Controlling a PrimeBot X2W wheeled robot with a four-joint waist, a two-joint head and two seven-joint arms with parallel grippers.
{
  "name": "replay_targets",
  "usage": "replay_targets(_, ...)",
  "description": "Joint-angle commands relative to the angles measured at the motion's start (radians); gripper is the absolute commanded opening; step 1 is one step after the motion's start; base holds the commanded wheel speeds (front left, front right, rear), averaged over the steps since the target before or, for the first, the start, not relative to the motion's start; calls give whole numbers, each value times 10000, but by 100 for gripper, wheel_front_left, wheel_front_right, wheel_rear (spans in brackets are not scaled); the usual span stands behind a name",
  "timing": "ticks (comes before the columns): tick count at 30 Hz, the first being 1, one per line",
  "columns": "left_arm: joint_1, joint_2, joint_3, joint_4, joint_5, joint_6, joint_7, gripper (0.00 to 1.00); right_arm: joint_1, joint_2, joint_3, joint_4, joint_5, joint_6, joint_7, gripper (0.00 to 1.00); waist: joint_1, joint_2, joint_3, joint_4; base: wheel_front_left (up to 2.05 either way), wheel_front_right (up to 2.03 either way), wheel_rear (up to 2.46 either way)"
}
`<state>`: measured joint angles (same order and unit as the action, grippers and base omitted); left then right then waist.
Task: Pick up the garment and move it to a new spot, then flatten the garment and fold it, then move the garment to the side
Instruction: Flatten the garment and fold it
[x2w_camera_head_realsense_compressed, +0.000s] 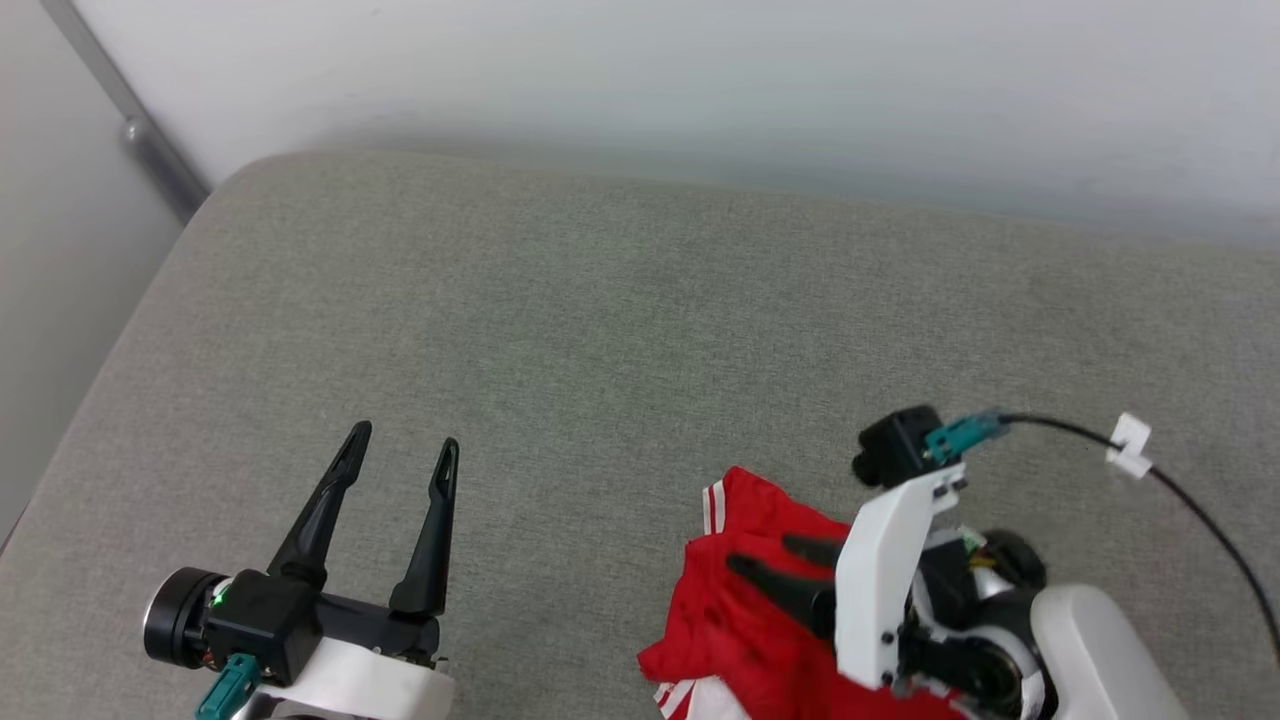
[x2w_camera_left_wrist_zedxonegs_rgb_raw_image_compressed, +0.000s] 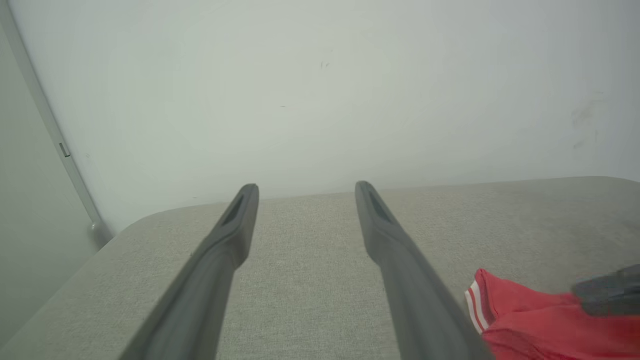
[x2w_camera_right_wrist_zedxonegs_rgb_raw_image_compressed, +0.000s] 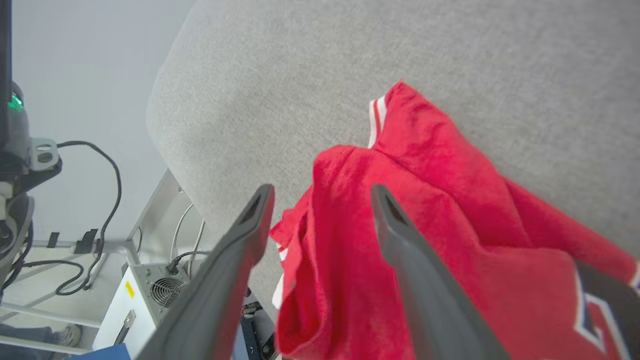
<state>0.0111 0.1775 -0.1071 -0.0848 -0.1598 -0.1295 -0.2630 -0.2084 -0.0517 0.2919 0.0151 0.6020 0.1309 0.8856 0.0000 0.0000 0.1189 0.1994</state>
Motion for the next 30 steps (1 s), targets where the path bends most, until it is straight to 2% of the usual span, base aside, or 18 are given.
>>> replay_targets(1, -36, -9, 35, 24, 72, -7, -22, 100, -249, 25, -131, 33, -165, -4, -115, 100, 0, 0, -21, -46, 0, 0, 0)
replay_targets(6, -4, -1, 4, 12, 59, -9, -22, 100, -831, -98, -599, -35, -1344, -4, -845, 100, 0, 0, -33, -298, 0, 0, 0)
replay_targets(14, -89, 6, 34, -54, -6, -8, -22, 100, -1474, -1690, -1521, -508, -2322, -4, -2932, 100, 0, 0, 65, -802, 0, 0, 0)
replay_targets(19, -176, 23, 12, -46, -113, -8, -22, 100, -1091, -2797, -2122, -921, -3104, -4, -4505, 100, 0, 0, 182, -1073, 0, 0, 0)
replay_targets(24, -147, -17, -130, 54, -197, -8, -22, 100, -139, -2734, -3378, -1276, -3397, -4, -5931, 100, 0, 0, 172, -1188, 0, 0, 0)
replay_targets(30, 125, -120, -338, 128, -360, -8, -22, 100, 1332, -2001, -4173, -1928, -3800, -4, -7462, 100, 0, 0, 53, -1282, 0, 0, 0)
